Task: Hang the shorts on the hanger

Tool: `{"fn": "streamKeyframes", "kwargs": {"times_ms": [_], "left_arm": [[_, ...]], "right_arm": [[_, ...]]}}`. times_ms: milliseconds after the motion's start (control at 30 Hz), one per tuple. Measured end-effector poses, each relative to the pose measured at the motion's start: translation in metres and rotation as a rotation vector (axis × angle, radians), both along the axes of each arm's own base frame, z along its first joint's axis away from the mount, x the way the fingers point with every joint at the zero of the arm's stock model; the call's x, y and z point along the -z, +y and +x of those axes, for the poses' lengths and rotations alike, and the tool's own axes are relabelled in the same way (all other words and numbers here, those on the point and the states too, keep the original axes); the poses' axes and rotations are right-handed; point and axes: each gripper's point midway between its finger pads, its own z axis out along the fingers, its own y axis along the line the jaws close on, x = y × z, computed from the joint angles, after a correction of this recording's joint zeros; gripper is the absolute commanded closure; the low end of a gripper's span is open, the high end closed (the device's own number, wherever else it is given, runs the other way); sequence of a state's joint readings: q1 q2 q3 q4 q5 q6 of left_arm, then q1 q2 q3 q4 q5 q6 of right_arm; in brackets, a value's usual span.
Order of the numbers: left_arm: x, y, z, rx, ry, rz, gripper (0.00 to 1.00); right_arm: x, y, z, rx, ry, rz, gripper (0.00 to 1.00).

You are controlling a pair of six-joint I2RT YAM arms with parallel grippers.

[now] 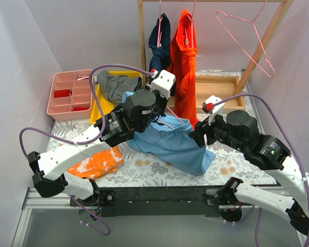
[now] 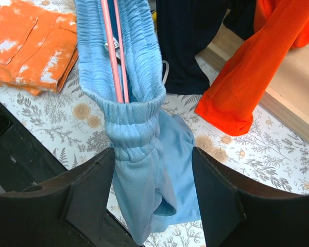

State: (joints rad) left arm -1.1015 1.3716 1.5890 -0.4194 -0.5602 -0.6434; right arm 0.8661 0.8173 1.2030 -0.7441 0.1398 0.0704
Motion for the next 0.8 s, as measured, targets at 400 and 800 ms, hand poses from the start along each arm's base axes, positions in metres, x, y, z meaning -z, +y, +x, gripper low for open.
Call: {"fn": "streamKeyframes", "kwargs": {"times_ms": [400, 800], "left_arm": [[-0.003, 0.001, -0.001, 0.003, 0.003, 0.001, 1.00], [0.001, -0.005, -0.001, 0.017, 0.011, -0.002, 0.76]], "right_arm": [[0.053, 0.020, -0.004, -0.073, 0.134, -0.084, 0.58], [0.052, 0.024, -0.007, -0.067, 0.105, 0.008, 0.99]]}}
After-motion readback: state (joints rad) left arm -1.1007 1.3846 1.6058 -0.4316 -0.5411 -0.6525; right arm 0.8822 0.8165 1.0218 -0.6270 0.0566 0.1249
